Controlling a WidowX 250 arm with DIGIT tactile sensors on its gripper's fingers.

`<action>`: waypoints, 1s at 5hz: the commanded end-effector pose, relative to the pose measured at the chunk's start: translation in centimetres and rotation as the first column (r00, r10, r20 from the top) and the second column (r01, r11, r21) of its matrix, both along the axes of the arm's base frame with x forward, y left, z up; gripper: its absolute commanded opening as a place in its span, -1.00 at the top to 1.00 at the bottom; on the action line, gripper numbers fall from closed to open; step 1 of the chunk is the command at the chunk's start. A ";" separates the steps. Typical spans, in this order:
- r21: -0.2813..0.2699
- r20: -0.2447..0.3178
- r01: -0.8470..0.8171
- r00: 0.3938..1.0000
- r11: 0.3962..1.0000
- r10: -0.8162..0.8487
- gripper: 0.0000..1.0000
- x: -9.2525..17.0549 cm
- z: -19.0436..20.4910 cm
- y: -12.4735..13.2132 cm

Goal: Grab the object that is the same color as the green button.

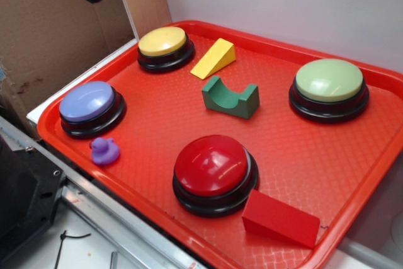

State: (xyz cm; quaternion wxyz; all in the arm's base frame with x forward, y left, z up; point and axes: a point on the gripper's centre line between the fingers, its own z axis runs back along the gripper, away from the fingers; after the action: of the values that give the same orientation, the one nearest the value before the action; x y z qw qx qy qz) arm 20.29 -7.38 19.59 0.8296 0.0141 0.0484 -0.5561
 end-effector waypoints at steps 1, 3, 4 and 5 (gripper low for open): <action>0.063 0.139 0.033 0.989 0.997 -0.042 -1.00 6.2 -1.7 1.1; 0.092 0.014 0.134 0.991 0.987 -0.136 -1.00 7.4 -8.5 1.0; 0.056 -0.068 0.152 0.987 0.987 -0.148 -1.00 7.0 -11.4 0.9; 0.038 -0.091 0.130 0.988 0.991 -0.126 -1.00 7.1 -13.1 1.1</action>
State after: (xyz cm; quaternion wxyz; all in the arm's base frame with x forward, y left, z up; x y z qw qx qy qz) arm 28.26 -6.07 5.56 0.7902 0.0031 0.1151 -0.6019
